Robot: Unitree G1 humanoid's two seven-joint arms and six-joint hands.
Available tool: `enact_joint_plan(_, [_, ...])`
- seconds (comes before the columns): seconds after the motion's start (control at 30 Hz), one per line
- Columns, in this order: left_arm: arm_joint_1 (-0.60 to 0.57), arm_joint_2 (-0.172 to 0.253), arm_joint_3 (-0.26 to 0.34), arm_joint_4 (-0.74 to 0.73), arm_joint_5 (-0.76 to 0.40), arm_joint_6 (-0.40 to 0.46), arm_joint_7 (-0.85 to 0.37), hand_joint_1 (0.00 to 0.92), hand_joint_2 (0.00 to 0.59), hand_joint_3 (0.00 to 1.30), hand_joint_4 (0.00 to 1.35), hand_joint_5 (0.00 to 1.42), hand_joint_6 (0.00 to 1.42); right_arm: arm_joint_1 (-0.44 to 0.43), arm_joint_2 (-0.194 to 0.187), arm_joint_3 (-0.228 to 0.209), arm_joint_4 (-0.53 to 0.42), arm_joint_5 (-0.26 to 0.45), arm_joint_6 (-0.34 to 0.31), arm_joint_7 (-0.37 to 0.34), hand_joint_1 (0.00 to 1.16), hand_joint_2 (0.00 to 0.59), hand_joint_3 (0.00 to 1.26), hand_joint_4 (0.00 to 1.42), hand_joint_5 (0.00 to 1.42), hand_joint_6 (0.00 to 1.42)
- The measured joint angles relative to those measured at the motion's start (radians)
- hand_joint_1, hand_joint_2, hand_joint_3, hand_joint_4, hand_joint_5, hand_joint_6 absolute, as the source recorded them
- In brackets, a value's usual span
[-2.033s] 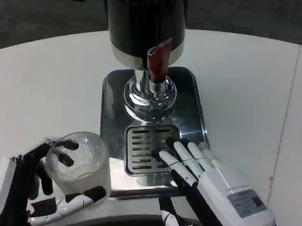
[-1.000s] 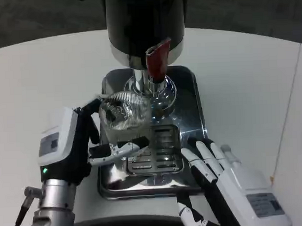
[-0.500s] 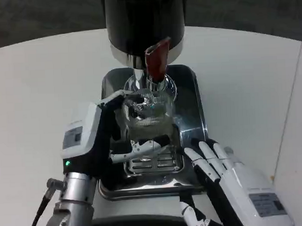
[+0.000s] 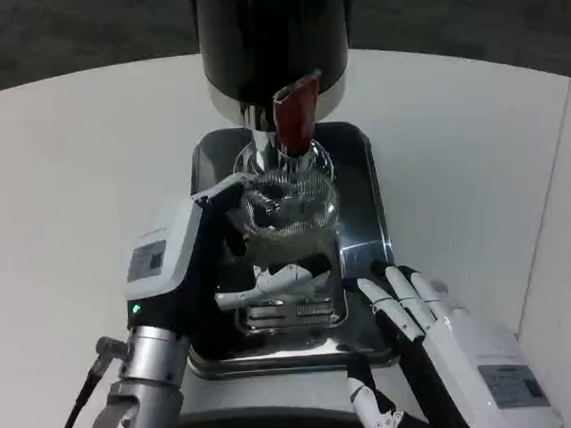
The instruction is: Grasp the cup under the faucet to collect the drink, then remove the cup.
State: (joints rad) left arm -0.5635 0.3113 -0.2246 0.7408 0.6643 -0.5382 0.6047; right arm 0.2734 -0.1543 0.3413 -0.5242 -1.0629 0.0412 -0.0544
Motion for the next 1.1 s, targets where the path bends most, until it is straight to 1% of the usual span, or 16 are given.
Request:
enact_joint_plan(0.1, [0.0,0.006,0.0,0.009,-0.008,-0.004,-0.008,0.174,0.063,0.32,0.35,0.61,0.51,-0.004,0.004,-0.001,0.003,0.004,0.003,0.0,0.3,0.581,0.15,0.04,0.05,0.08])
enact_joint_plan(0.27, [0.0,0.008,-0.001,0.009,-0.026,-0.019,-0.008,0.164,0.052,0.31,0.35,0.61,0.51,-0.015,0.009,-0.001,0.006,0.01,0.006,0.0,0.3,0.581,0.15,0.04,0.05,0.1])
enact_joint_plan(0.37, [0.0,0.009,-0.002,0.009,-0.028,-0.022,-0.008,0.151,0.04,0.27,0.31,0.58,0.46,-0.016,0.009,-0.002,0.007,0.016,0.008,0.0,0.3,0.581,0.15,0.04,0.06,0.11])
enact_joint_plan(0.43, [0.0,0.009,-0.002,0.009,-0.029,-0.027,-0.008,0.109,0.022,0.21,0.28,0.54,0.42,-0.017,0.009,-0.002,0.008,0.022,0.008,0.0,0.3,0.581,0.15,0.04,0.06,0.11])
enact_joint_plan(0.53, [0.001,0.009,-0.001,0.007,-0.034,-0.036,-0.008,0.009,0.0,0.16,0.22,0.46,0.34,-0.022,0.01,-0.002,0.011,0.027,0.009,0.0,0.29,0.572,0.16,0.04,0.06,0.12])
enact_joint_plan(0.57, [0.004,0.009,0.002,0.003,-0.046,-0.04,-0.013,0.002,0.0,0.16,0.2,0.43,0.32,-0.023,0.01,-0.002,0.012,0.028,0.009,0.0,0.29,0.572,0.16,0.04,0.06,0.12])
enact_joint_plan(0.63, [0.019,0.013,0.018,-0.019,-0.086,-0.059,-0.039,0.0,0.0,0.15,0.17,0.37,0.27,-0.025,0.01,-0.003,0.012,0.028,0.009,0.0,0.29,0.572,0.16,0.04,0.07,0.12])
enact_joint_plan(0.7, [0.043,0.024,0.04,-0.056,-0.137,-0.081,-0.077,0.0,0.0,0.13,0.15,0.37,0.24,-0.026,0.01,-0.005,0.013,0.029,0.011,0.0,0.29,0.571,0.16,0.04,0.07,0.12])
enact_joint_plan(0.77, [0.078,0.034,0.073,-0.113,-0.201,-0.091,-0.127,0.0,0.0,0.11,0.15,0.35,0.22,-0.025,0.009,-0.007,0.013,0.029,0.012,0.0,0.29,0.571,0.16,0.04,0.07,0.12])
enact_joint_plan(0.87, [0.139,0.05,0.13,-0.218,-0.286,-0.083,-0.202,0.0,0.0,0.07,0.12,0.35,0.23,-0.025,0.009,-0.012,0.013,0.031,0.013,0.001,0.29,0.571,0.16,0.05,0.07,0.14])
enact_joint_plan(0.9, [0.168,0.059,0.158,-0.272,-0.326,-0.07,-0.237,0.0,0.0,0.05,0.1,0.34,0.23,-0.025,0.009,-0.014,0.013,0.034,0.013,0.001,0.29,0.571,0.16,0.05,0.07,0.14])
enact_joint_plan(1.0, [0.215,0.066,0.202,-0.361,-0.398,-0.033,-0.301,0.0,0.011,0.01,0.04,0.31,0.24,-0.026,0.01,-0.015,0.013,0.035,0.013,0.001,0.29,0.571,0.16,0.05,0.08,0.14])
enact_joint_plan(1.1, [0.29,0.066,0.254,-0.503,-0.54,0.046,-0.418,0.0,0.033,0.0,0.0,0.31,0.26,-0.025,0.014,-0.014,0.013,0.04,0.014,0.002,0.29,0.571,0.16,0.05,0.08,0.14])
